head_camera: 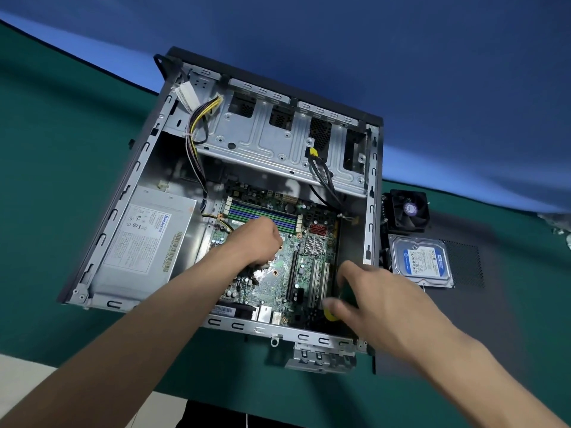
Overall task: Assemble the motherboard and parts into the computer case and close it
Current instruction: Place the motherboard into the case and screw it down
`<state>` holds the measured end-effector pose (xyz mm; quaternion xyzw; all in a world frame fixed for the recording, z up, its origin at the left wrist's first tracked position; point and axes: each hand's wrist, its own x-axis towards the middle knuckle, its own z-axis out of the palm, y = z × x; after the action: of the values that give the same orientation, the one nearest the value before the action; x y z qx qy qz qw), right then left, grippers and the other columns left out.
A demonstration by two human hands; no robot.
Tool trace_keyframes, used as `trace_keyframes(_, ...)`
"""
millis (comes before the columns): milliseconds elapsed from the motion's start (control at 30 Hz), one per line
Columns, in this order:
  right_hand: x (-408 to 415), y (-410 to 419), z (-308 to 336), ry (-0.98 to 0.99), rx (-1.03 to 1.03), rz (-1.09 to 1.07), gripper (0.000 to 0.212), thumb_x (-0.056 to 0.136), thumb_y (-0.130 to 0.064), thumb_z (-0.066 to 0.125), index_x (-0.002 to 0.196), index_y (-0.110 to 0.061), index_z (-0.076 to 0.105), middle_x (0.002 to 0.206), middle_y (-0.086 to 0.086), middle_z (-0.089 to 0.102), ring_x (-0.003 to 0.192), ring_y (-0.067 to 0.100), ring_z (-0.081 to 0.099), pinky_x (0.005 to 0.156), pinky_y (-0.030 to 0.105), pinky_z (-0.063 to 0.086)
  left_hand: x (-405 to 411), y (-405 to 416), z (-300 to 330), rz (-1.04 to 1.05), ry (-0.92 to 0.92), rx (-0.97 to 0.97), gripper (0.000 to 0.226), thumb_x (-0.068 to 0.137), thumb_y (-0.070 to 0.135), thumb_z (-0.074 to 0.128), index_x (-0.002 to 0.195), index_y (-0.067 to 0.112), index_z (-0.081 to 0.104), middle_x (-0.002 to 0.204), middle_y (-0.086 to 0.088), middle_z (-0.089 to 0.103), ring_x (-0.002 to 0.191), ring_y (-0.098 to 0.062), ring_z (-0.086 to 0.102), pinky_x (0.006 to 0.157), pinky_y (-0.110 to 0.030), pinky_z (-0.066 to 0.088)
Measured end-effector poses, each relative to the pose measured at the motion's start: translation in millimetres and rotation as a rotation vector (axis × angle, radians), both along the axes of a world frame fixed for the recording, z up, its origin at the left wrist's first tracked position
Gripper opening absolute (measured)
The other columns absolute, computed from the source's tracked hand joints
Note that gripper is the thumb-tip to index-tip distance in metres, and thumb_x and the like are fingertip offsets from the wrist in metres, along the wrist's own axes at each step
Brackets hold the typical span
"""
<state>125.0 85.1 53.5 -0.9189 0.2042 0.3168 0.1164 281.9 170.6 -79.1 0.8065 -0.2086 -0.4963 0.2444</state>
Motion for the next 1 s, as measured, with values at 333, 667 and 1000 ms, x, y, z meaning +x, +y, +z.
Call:
trace_keyframes(333, -0.1, 5.0, -3.0, -0.004, 0.025, 0.028, 0.026, 0.095, -0.042, 0.049, 0.108, -0.02, 0.044, 0.1, 0.001, 0.048, 0.094, 0.029, 0.06, 0.069, 0.032, 0.041, -1.1, -0.1, 0.3, -0.001, -0.007, 0.002, 0.019, 0.096, 0.008, 0.047, 0.087, 0.008, 0.064, 0.081, 0.015, 0.059, 0.063, -0.015, 0.059, 0.074, -0.038, 0.054)
trace_keyframes(667, 29.7, 4.9, -5.3, 0.206, -0.213, 0.291, 0.016, 0.094, -0.021, 0.053, 0.081, -0.014, 0.046, 0.072, -0.003, 0.049, 0.063, 0.019, 0.048, 0.048, 0.027, 0.032, 2.1, 4.4, -1.7, 0.017, -0.024, 0.024, 0.023, 0.094, 0.008, 0.048, 0.077, 0.006, 0.064, 0.075, -0.011, 0.069, 0.059, -0.022, 0.058, 0.062, -0.037, 0.053)
trace_keyframes(1000, 10.4, -5.7, 8.6, 0.316, -0.489, 0.328, 0.027, 0.081, -0.011, 0.044, 0.095, -0.011, 0.067, 0.091, 0.0, 0.069, 0.072, 0.018, 0.065, 0.068, 0.03, 0.053, -17.8, 9.9, 13.9, -0.032, -0.383, -0.041, 0.026, 0.093, 0.015, 0.047, 0.069, 0.019, 0.057, 0.07, 0.004, 0.064, 0.063, -0.009, 0.057, 0.057, -0.025, 0.038)
